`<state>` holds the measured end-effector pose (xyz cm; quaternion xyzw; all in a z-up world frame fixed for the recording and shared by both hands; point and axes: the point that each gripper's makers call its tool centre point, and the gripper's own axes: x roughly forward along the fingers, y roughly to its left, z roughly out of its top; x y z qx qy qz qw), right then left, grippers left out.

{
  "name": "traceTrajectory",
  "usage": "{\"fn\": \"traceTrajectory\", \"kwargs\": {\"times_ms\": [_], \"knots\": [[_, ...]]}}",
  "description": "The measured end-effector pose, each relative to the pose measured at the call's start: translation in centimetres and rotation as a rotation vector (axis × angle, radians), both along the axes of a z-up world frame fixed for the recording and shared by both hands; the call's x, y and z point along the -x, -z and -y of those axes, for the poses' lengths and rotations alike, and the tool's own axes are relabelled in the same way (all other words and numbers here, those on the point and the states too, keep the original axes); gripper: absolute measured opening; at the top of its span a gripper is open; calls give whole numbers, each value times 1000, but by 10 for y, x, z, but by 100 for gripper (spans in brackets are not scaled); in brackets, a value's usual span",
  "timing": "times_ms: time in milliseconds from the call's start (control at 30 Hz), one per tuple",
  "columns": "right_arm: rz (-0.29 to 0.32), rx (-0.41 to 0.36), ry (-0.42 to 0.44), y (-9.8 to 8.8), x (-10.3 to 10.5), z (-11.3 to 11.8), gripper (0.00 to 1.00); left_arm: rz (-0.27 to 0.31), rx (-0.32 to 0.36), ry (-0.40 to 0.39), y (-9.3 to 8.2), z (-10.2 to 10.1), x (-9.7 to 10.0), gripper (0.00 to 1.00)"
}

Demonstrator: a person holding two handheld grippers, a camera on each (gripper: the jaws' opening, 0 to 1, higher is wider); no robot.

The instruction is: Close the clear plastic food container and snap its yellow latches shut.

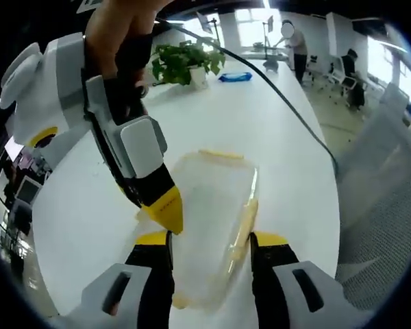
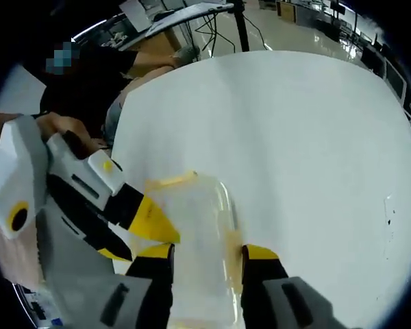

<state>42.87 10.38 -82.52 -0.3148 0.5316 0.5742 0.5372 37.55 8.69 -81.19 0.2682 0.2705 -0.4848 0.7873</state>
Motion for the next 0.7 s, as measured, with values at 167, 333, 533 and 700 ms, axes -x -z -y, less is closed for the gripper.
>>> {"fn": "traceTrajectory", "kwargs": {"times_ms": [167, 333, 533, 700], "knots": [[-12, 1, 9, 0, 0, 1, 36, 7, 21, -13, 1, 1, 0, 41], [-24, 4, 8, 0, 0, 1, 36, 24, 8, -8, 1, 2, -1, 42], [-38, 13, 1, 1, 0, 2, 36, 54, -2, -8, 4, 3, 0, 42], [-55, 18, 5, 2, 0, 2, 36, 39, 9, -15, 5, 3, -1, 42]]}}
